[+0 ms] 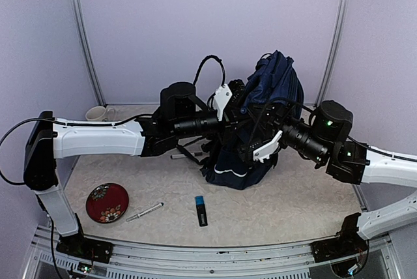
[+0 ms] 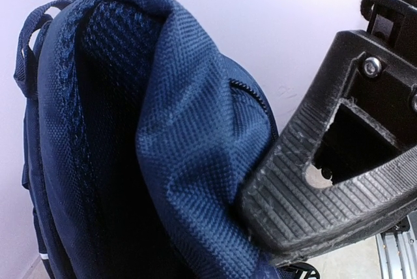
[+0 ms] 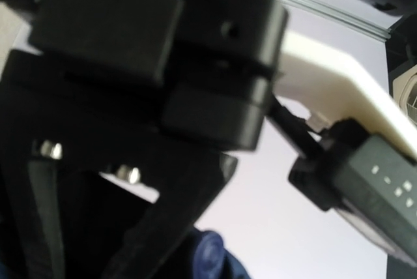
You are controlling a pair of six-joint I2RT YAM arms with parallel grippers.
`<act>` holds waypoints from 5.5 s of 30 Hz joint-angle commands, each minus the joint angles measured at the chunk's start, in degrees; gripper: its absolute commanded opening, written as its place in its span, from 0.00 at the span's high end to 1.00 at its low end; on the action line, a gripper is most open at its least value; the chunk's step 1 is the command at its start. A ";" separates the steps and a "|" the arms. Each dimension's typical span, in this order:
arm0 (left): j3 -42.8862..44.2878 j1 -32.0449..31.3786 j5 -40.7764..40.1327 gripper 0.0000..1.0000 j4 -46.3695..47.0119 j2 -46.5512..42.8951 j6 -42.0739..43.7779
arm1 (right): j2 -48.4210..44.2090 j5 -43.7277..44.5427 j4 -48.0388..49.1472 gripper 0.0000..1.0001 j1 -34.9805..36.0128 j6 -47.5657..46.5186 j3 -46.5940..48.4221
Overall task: Pack the student bag
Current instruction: Pick up the largest pocket of the bag from the student bag, then zip the student bag into the largest pocket of the bag, then hold the student bag at the center of the board, then zip the student bag into the largest pocket of the bag.
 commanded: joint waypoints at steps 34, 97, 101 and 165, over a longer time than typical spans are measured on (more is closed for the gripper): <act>-10.35 2.29 5.64 1.00 6.45 -8.55 -5.13 | -3.14 -28.81 -11.34 1.00 -13.95 74.38 18.16; 35.26 -4.95 -25.83 0.01 -30.84 6.60 2.79 | 2.94 -39.65 -11.52 1.00 -32.84 101.46 29.93; 41.53 -5.17 -28.16 0.12 -33.53 11.66 4.37 | 3.32 -38.97 -13.12 1.00 -31.45 101.32 31.01; -8.50 7.68 -0.76 1.00 -1.84 -24.70 8.08 | -1.31 -37.31 -4.68 1.00 -55.85 116.79 -4.94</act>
